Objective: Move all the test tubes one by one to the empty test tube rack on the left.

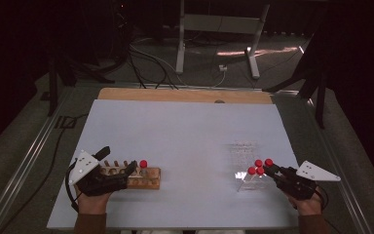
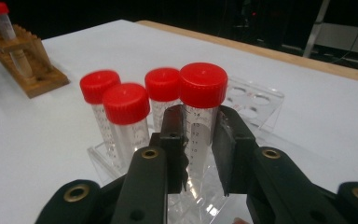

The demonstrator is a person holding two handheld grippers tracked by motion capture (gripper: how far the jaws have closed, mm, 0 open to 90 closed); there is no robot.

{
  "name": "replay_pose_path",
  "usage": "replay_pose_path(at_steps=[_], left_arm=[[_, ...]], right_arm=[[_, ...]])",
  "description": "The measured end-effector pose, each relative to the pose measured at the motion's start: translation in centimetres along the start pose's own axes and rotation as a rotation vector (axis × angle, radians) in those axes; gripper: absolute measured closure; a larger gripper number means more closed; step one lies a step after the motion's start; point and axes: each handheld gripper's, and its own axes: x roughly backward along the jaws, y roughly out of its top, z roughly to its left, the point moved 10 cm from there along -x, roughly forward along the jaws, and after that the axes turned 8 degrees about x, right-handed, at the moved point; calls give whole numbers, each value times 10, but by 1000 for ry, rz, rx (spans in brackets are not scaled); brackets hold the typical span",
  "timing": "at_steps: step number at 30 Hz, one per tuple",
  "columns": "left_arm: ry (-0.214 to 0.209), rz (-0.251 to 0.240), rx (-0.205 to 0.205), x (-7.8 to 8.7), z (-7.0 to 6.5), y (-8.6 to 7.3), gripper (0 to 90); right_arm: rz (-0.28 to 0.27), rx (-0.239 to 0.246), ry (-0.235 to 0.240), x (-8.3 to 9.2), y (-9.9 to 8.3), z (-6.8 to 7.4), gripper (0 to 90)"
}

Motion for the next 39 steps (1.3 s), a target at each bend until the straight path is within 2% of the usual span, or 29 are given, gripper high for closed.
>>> replay_pose_path(at_steps=[8, 17, 22, 31, 39], left_arm=[[0, 2, 2, -1, 0, -1, 6], [-2, 6, 0, -1, 0, -1, 6], [0, 2, 4, -1, 0, 0, 6], [2, 4, 5, -1, 0, -1, 6], [-15, 2, -3, -1, -7, 2, 6]], right_arm=[[-27, 1, -21, 7, 15, -1, 744], [-59, 15, -45, 23, 34, -4, 744], [-58, 27, -34, 30, 41, 0, 744], [-50, 55, 16, 42, 50, 12, 744], [-30, 96, 114, 43, 55, 33, 744]])
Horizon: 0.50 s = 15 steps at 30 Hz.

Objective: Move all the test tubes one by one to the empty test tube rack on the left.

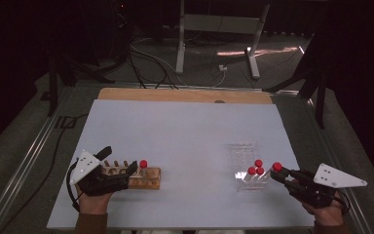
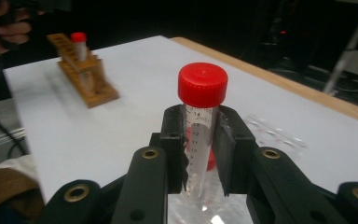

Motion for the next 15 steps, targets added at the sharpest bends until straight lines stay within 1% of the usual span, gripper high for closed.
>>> replay_pose_path(at_steps=[2, 4, 6, 8, 10, 12, 15], left_arm=[[-10, -2, -3, 0, -4, 2, 6], [-23, -4, -6, 0, -10, 4, 6], [-32, 5, -19, -2, -16, 6, 6], [-54, 5, -15, -3, -24, 9, 6], [-73, 9, -20, -5, -33, 12, 6], [-102, 13, -26, -8, -44, 16, 7], [-134, 20, -42, -14, -61, 23, 11]], right_arm=[[0, 3, 19, -4, 1, 4, 744], [-10, -7, 41, -8, 4, 9, 744], [-16, -11, 59, -13, 5, 13, 744], [-20, -16, 71, -17, 6, 16, 744], [-26, -23, 81, -23, 8, 17, 744], [-30, -29, 88, -28, 11, 19, 744], [-31, -22, 101, -37, 16, 22, 744]])
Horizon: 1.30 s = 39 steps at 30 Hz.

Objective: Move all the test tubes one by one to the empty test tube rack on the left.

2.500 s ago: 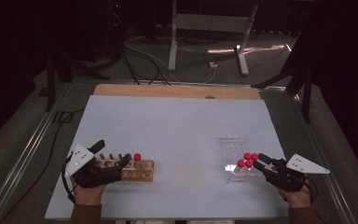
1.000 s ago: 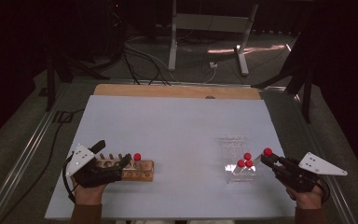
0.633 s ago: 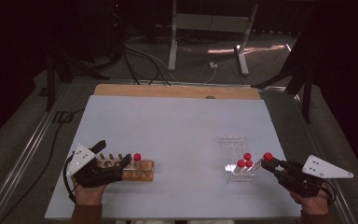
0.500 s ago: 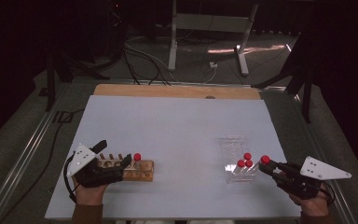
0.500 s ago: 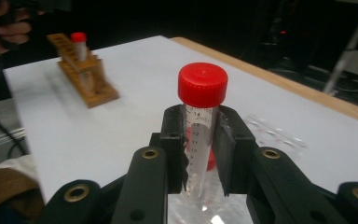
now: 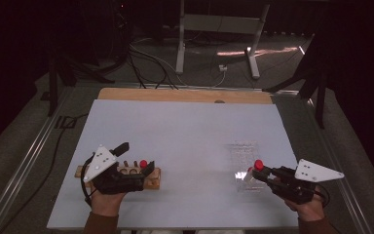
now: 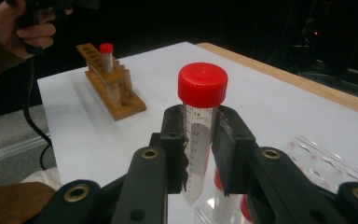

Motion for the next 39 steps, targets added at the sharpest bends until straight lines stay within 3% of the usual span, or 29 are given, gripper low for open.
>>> replay_pose_path(at_steps=[7, 13, 27, 32, 36, 39], left_arm=[[-54, 29, -30, -20, -29, 6, 11], [-89, 47, -27, -36, -46, 4, 21], [-200, 103, -44, -82, -99, -1, 44], [-200, 144, -62, -99, -108, -12, 78], [-226, 159, -73, -109, -116, -20, 234], [-264, 168, -70, -114, -124, -23, 412]], right_arm=[[-2, 14, 49, -26, 13, 7, 744], [20, 18, 73, -46, 16, 12, 743], [61, -6, 65, -70, 13, 18, 743], [68, -13, 58, -74, 12, 20, 743], [74, -12, 59, -77, 12, 22, 743], [81, -11, 66, -80, 10, 24, 743]])
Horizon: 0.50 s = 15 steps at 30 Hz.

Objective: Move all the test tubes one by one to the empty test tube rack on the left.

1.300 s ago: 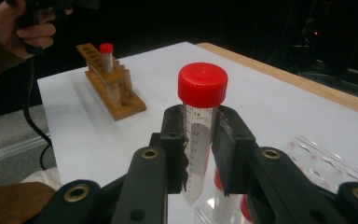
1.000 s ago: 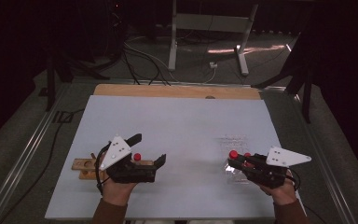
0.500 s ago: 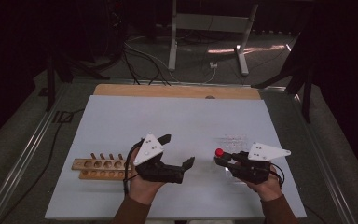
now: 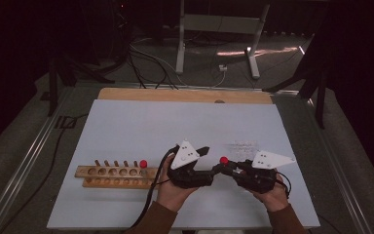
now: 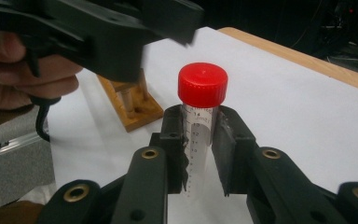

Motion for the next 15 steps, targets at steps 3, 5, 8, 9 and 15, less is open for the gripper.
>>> replay_pose_path(at_steps=[3, 5, 8, 9, 15], left_arm=[[3, 26, -2, -8, -2, -3, 524], [-7, 31, 5, -12, -3, -5, 566], [-24, 34, 8, -15, -5, -6, 629], [-31, 37, 11, -16, -6, -6, 655], [-31, 45, 17, -17, -6, -7, 708]], right_arm=[[3, 1, 5, -2, -1, 1, 743], [4, 1, 7, -2, -1, 2, 743], [5, 2, 6, -2, -1, 2, 743], [5, 2, 5, -2, -2, 1, 743], [9, -2, 5, -2, -4, 0, 739]])
